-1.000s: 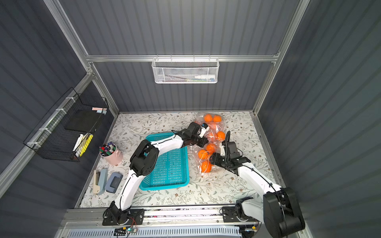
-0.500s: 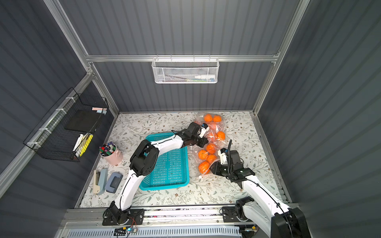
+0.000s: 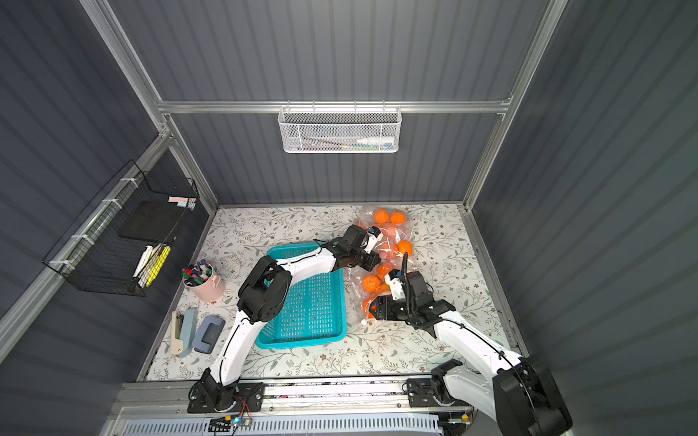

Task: Open the zip-top bag and take out the orange
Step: Pick up the orange from the zipper food storage bag.

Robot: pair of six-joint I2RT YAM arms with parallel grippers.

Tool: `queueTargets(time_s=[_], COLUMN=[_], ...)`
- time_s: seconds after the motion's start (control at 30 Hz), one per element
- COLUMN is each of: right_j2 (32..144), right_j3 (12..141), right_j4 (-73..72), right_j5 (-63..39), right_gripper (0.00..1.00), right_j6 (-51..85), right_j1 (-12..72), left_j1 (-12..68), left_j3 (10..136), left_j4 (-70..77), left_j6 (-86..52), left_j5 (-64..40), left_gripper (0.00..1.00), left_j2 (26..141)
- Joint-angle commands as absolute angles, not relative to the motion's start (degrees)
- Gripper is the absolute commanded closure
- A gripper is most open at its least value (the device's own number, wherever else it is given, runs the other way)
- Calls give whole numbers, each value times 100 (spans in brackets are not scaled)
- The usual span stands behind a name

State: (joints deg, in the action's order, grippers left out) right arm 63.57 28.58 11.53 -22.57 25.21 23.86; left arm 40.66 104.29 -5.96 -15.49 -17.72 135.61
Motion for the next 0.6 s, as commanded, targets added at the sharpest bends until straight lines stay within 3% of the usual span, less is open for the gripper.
queueTargets(time_s=[0.0, 0.3, 0.57], right_j2=[6691, 7552, 7394], right_j3=[3113, 3355, 3492], right_j4=[1083, 917, 1262], right_j5=[-2079, -2063, -2212], right_gripper=[23, 26, 52], right_j6=[2427, 2471, 2437], right_j1=[2468, 2634, 2649], left_j1=[4041, 4043, 4042], left_j3=[10345, 10301, 10198], left_j4=[-606, -615, -601], left_j6=[-1432, -1431, -1397], left_j5=[-1699, -1708, -1745], left_gripper=[91, 91, 91], left_j2=[13790, 13799, 13731])
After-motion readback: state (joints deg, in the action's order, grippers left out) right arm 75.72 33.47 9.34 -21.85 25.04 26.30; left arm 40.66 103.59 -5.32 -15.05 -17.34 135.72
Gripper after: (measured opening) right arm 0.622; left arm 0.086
